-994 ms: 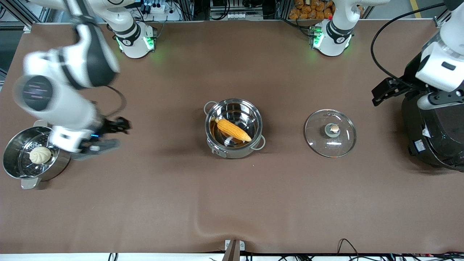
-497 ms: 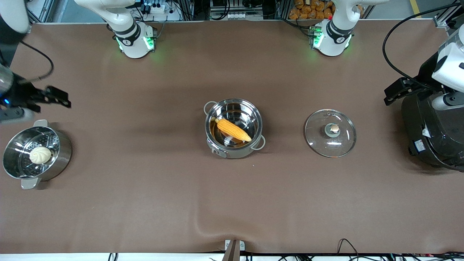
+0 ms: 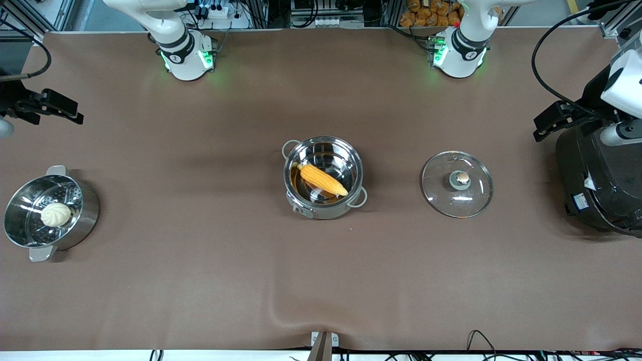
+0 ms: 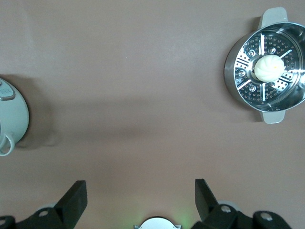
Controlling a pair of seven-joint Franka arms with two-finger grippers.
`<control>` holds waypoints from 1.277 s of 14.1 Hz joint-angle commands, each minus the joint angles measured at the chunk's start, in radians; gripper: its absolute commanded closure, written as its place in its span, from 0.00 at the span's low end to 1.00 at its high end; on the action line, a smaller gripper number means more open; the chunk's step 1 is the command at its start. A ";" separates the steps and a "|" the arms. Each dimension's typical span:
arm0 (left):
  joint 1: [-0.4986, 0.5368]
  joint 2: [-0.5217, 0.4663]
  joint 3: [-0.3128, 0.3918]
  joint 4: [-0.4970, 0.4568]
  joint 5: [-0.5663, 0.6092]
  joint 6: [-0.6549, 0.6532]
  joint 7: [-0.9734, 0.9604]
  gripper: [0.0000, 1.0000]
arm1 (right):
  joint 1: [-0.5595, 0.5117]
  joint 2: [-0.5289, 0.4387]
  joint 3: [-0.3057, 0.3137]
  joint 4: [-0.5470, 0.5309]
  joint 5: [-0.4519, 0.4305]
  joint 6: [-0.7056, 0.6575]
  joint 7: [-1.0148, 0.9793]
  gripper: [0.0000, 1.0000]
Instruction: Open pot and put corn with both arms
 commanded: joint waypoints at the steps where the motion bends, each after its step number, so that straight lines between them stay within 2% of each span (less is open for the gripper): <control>1: 0.019 -0.032 -0.018 -0.029 0.024 0.003 0.023 0.00 | -0.026 -0.012 0.015 0.027 0.018 -0.016 0.010 0.00; 5: 0.020 -0.081 -0.016 -0.101 0.025 0.064 0.092 0.00 | -0.028 -0.012 -0.014 0.028 0.005 -0.013 -0.032 0.00; 18: 0.011 -0.041 -0.016 -0.036 0.011 0.053 0.107 0.00 | -0.028 -0.015 -0.025 0.036 0.005 -0.012 -0.059 0.00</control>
